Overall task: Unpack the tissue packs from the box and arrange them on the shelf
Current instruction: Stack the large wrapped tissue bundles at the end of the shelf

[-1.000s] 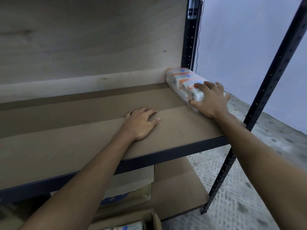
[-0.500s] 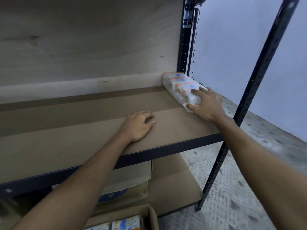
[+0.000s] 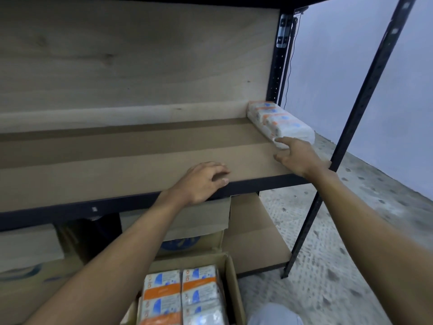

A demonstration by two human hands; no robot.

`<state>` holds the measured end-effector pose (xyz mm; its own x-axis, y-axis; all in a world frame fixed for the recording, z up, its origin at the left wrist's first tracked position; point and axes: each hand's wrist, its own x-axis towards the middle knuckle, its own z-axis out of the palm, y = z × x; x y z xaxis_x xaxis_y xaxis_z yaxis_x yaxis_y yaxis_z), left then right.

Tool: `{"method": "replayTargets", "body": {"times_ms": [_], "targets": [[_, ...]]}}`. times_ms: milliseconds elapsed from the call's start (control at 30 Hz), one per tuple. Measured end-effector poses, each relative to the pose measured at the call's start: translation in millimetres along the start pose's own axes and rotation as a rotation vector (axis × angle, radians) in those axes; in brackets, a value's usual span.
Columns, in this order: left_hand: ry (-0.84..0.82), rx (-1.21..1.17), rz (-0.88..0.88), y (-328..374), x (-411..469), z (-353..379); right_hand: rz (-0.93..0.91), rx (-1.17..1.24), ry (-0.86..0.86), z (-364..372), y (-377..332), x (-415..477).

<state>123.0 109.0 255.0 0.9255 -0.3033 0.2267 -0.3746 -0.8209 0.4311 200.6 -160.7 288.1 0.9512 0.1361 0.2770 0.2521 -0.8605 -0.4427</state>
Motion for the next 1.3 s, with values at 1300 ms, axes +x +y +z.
{"method": "replayTargets", "body": {"times_ms": [1300], "targets": [[-0.445, 0.304, 0.092, -194.2, -309.4, 146.1, -0.059, -0.074, -0.641, 319.6, -158.3, -365.7]]}}
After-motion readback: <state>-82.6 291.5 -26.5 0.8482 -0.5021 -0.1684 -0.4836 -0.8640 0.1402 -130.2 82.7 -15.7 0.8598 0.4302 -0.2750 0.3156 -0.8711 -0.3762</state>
